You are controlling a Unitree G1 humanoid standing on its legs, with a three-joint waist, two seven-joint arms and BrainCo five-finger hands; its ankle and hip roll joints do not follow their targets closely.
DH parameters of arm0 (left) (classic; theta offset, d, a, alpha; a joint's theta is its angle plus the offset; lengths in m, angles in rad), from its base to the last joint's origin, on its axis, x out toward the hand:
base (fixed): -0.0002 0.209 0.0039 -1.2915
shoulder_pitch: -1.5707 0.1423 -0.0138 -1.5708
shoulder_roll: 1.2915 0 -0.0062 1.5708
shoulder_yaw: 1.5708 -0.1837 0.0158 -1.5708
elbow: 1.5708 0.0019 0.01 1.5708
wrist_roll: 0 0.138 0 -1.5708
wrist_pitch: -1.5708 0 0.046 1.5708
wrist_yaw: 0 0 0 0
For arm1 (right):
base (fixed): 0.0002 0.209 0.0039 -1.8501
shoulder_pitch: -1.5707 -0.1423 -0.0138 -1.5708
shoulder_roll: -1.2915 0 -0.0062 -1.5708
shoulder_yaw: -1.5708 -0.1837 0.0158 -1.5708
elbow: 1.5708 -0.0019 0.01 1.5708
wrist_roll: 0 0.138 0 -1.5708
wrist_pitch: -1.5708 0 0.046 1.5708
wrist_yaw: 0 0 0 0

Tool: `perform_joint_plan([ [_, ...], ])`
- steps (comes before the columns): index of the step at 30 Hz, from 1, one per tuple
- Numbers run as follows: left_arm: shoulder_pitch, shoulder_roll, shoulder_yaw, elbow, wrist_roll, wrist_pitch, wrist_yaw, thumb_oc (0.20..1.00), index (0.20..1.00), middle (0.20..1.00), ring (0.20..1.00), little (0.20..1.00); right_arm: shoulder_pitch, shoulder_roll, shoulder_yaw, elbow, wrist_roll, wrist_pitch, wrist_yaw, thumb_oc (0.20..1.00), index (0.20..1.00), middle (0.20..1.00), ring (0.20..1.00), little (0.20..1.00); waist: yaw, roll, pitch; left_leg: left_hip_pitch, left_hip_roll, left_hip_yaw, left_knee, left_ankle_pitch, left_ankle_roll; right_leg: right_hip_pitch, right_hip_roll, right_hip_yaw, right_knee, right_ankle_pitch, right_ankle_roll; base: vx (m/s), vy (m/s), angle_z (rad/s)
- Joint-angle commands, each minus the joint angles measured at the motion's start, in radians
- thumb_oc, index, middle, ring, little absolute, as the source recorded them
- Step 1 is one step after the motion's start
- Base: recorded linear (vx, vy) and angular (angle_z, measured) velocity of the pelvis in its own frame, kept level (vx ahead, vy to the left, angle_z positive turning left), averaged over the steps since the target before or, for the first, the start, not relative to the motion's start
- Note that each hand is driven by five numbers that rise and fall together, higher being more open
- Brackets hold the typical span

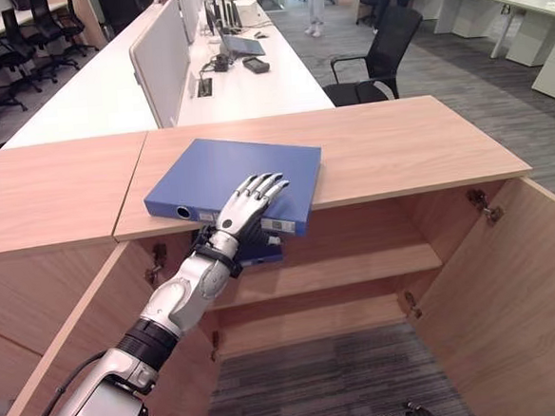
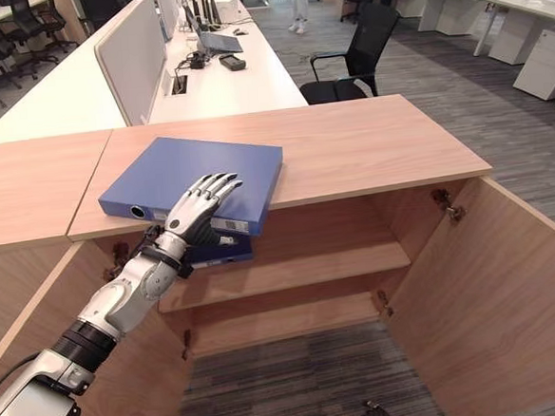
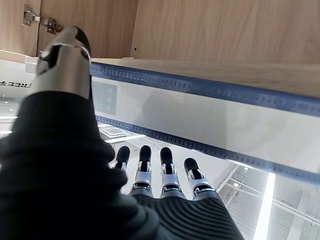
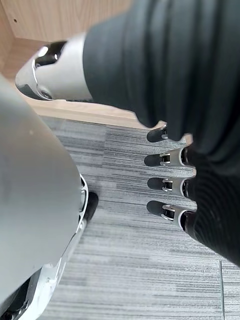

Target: Put the empty folder in the office cabinet

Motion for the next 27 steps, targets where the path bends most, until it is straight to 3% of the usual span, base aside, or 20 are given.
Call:
perform_joint_plan([
  [1, -0.188, 0.010, 0.007, 0.062, 0.048, 0.030, 0.052, 1.000, 1.000, 1.000, 1.000, 1.000, -0.019, 0.014, 0.034, 0.001, -0.024, -0.006, 0.004, 1.000, 1.000, 1.000, 1.000, 1.000, -0.003, -0.070, 0.004, -0.016, -0.023, 0.031, 0.001, -0.092, 0.016, 0.070, -0.024, 0.026, 0.045, -0.109, 0.033, 0.00, -0.002, -0.07],
  [18, -0.246, -0.023, -0.012, 0.269, 0.149, 0.146, 0.096, 1.000, 1.000, 1.000, 1.000, 1.000, 0.001, 0.013, 0.045, -0.010, -0.034, -0.001, 0.002, 1.000, 1.000, 1.000, 1.000, 1.000, -0.023, -0.072, 0.001, -0.007, -0.020, 0.049, 0.001, -0.098, 0.018, 0.070, -0.022, 0.047, 0.045, -0.113, 0.033, 0.00, -0.002, -0.03],
  [20, -0.250, -0.025, -0.007, 0.281, 0.149, 0.154, 0.112, 0.200, 0.200, 0.200, 0.200, 0.200, 0.006, 0.014, 0.048, -0.008, -0.034, -0.003, 0.001, 1.000, 1.000, 1.000, 1.000, 1.000, -0.025, -0.073, 0.001, -0.006, -0.020, 0.052, 0.001, -0.099, 0.018, 0.070, -0.022, 0.047, 0.046, -0.113, 0.032, 0.00, -0.011, -0.04],
  [27, -0.224, -0.054, 0.035, 0.274, 0.070, 0.159, 0.105, 0.200, 0.200, 0.200, 0.200, 0.200, 0.014, 0.010, 0.048, -0.022, -0.026, -0.005, -0.002, 1.000, 1.000, 1.000, 1.000, 1.000, -0.026, -0.079, 0.003, -0.004, -0.019, 0.054, 0.001, -0.099, 0.018, 0.070, -0.020, 0.049, 0.046, -0.113, 0.029, 0.00, -0.015, -0.04],
])
